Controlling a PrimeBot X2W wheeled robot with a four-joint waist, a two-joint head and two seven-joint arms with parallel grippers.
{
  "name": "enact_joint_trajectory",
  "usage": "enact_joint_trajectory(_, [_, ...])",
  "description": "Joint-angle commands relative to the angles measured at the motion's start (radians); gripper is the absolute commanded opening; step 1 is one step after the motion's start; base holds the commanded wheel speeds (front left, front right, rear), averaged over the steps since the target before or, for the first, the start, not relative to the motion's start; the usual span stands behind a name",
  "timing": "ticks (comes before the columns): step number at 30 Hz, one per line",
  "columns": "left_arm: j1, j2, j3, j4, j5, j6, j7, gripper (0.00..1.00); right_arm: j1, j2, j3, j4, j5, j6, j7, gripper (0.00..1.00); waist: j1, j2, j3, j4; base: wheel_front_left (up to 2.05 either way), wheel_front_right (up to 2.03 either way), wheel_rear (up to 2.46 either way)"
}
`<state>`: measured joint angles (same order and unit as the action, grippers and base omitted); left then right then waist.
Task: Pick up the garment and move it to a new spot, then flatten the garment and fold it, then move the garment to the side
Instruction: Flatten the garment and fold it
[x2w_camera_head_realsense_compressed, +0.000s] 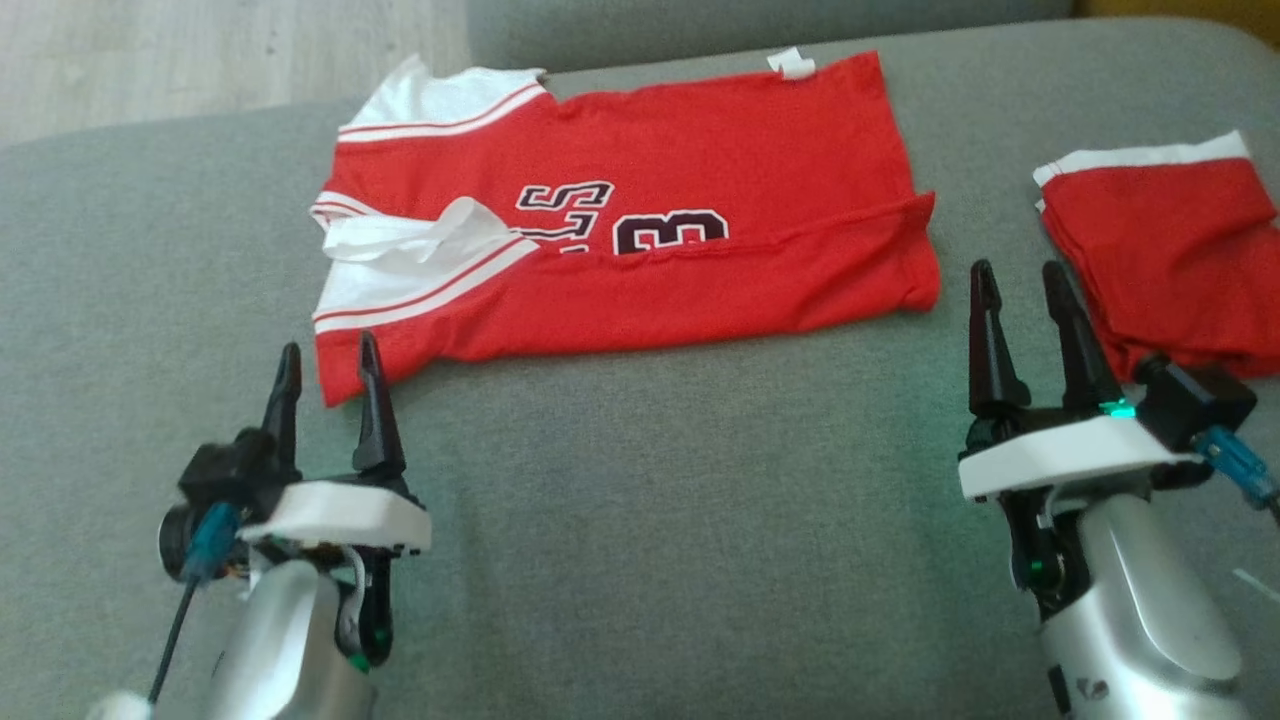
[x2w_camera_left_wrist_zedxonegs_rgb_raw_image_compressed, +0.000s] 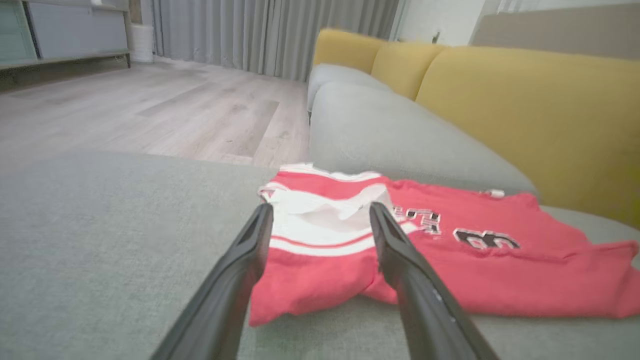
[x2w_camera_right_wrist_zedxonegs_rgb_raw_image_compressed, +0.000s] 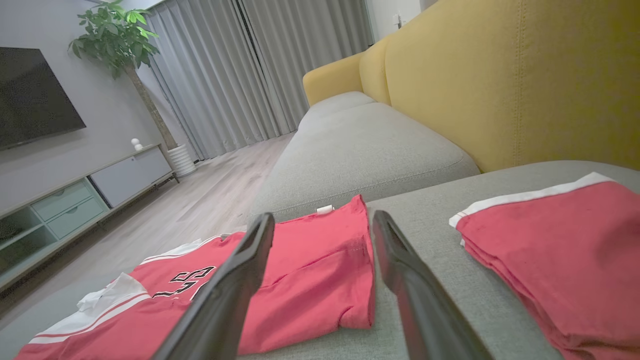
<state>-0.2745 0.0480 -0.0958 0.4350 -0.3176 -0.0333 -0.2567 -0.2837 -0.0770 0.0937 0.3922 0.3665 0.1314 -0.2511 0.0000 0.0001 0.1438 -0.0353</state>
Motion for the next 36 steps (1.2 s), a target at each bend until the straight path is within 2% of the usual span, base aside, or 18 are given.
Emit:
enact_joint_trajectory(1, [-0.079, 0.014, 0.024, 0.046, 0.017, 0.013, 0.017, 1.0, -0.052, 0.006, 0.024, -0.045, -0.011, -0.001, -0.011, 1.0, 0.0, -0.0001, 0.023, -0.017, 0.0, 0.0, 0.0])
enact_joint_trajectory(7, [-0.182, 0.058, 0.041, 0.229, 0.036, 0.071, 0.07, 1.0, -0.074, 0.01, 0.039, -0.063, -0.013, -0.001, -0.011, 1.0, 0.0, -0.0001, 0.072, -0.044, 0.0, 0.0, 0.0])
enact_joint_trajectory(10, [-0.226, 0.081, 0.045, 0.308, 0.042, 0.087, 0.091, 1.0, -0.082, 0.013, 0.047, -0.07, -0.011, -0.001, -0.011, 1.0, 0.0, -0.0001, 0.093, -0.054, 0.0, 0.0, 0.0])
enact_joint_trajectory(13, [-0.266, 0.099, 0.042, 0.381, 0.046, 0.093, 0.114, 1.0, -0.09, 0.015, 0.051, -0.077, -0.009, -0.001, -0.011, 1.0, 0.0, -0.0001, 0.111, -0.061, 0.0, 0.0, 0.0])
enact_joint_trajectory(18, [-0.315, 0.104, 0.022, 0.477, 0.045, 0.076, 0.179, 1.0, -0.098, 0.017, 0.054, -0.087, -0.007, -0.001, -0.011, 1.0, 0.0, -0.0001, 0.129, -0.064, 0.0, 0.0, 0.0])
enact_joint_trajectory(19, [-0.322, 0.102, 0.02, 0.489, 0.043, 0.072, 0.182, 0.93, -0.099, 0.018, 0.054, -0.085, -0.006, -0.001, -0.011, 1.0, 0.0, -0.0001, 0.131, -0.063, 0.0, 0.0, 0.0])
enact_joint_trajectory(20, [-0.327, 0.101, 0.018, 0.498, 0.041, 0.069, 0.181, 0.09, -0.099, 0.018, 0.056, -0.08, -0.005, -0.001, -0.011, 1.0, 0.0, -0.0001, 0.131, -0.061, 0.0, 0.0, 0.0])
enact_joint_trajectory(21, [-0.332, 0.099, 0.015, 0.504, 0.04, 0.064, 0.177, 0.0, -0.1, 0.018, 0.056, -0.07, -0.004, -0.001, -0.007, 1.0, 0.0, -0.0001, 0.131, -0.058, 0.0, 0.0, 0.0])
enact_joint_trajectory(28, [-0.368, 0.088, 0.021, 0.44, 0.031, 0.047, 0.024, 0.0, -0.148, 0.019, -0.009, 0.068, -0.036, -0.001, 0.109, 1.0, 0.0, -0.0001, 0.119, -0.02, 0.0, 0.0, 0.0])
enact_joint_trajectory(36, [-0.355, 0.059, -0.039, 0.266, 0.079, 0.001, -0.004, 0.0, -0.279, 0.026, -0.143, 0.3, -0.046, -0.001, 0.276, 1.0, 0.0, -0.0001, 0.117, 0.048, 0.0, 0.0, 0.0])
